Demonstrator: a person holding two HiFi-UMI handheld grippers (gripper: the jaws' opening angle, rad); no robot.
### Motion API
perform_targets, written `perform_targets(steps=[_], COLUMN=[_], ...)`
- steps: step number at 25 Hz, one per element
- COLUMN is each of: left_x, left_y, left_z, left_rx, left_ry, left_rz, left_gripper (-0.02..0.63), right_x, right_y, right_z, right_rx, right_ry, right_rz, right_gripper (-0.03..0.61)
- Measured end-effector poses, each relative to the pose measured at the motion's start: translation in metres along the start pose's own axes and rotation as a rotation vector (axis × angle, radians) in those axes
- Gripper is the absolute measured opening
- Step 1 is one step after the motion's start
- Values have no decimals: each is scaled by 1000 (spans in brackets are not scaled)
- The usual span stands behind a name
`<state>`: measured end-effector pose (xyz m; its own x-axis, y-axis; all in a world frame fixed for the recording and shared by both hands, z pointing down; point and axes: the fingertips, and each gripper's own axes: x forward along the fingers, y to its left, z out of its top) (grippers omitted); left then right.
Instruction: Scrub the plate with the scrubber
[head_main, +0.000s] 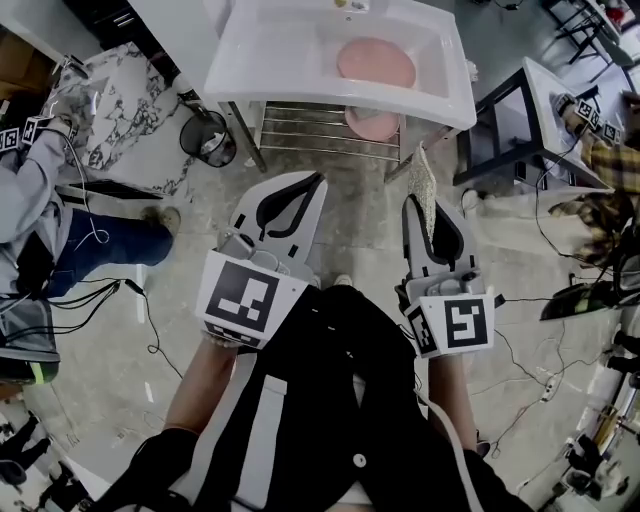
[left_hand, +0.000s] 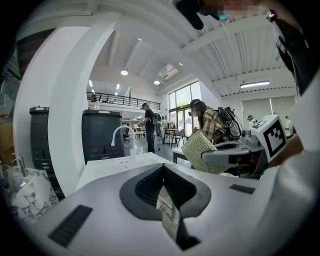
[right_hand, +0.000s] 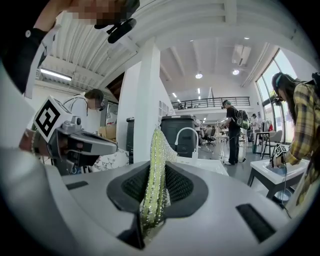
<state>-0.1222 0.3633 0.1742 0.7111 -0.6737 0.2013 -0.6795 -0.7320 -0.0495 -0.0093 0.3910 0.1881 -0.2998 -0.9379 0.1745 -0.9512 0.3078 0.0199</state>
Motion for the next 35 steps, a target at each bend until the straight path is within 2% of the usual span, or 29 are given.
perform_targets(steps=[5,10,15,19,27,35], left_x=[-11,-19,-16,-8,28,93], left_y=[6,15,17,21,41,64], left_z=[-2,-7,-5,-6,2,18], left_rx=[4,-31,-19,-29,-30,-73], left_ry=[-7,12,-4,-1,-7,1], left_rz=[-1,7,14,30,52,97], left_gripper=[0,0,0,0,0,0], right_x=[-2,-3,-2,7,47,102], right_y=[9,15,11,3,-25,-80], right_z=[5,3,-4,-2,5,16], right_rx=[-16,-17,1,-17,-18,-29], right_ry=[-40,-41,-4,-23,-44,-27], right_rz=[-19,-32,-41,-25,-1,55], right_gripper=[72,72,72,72,72,72])
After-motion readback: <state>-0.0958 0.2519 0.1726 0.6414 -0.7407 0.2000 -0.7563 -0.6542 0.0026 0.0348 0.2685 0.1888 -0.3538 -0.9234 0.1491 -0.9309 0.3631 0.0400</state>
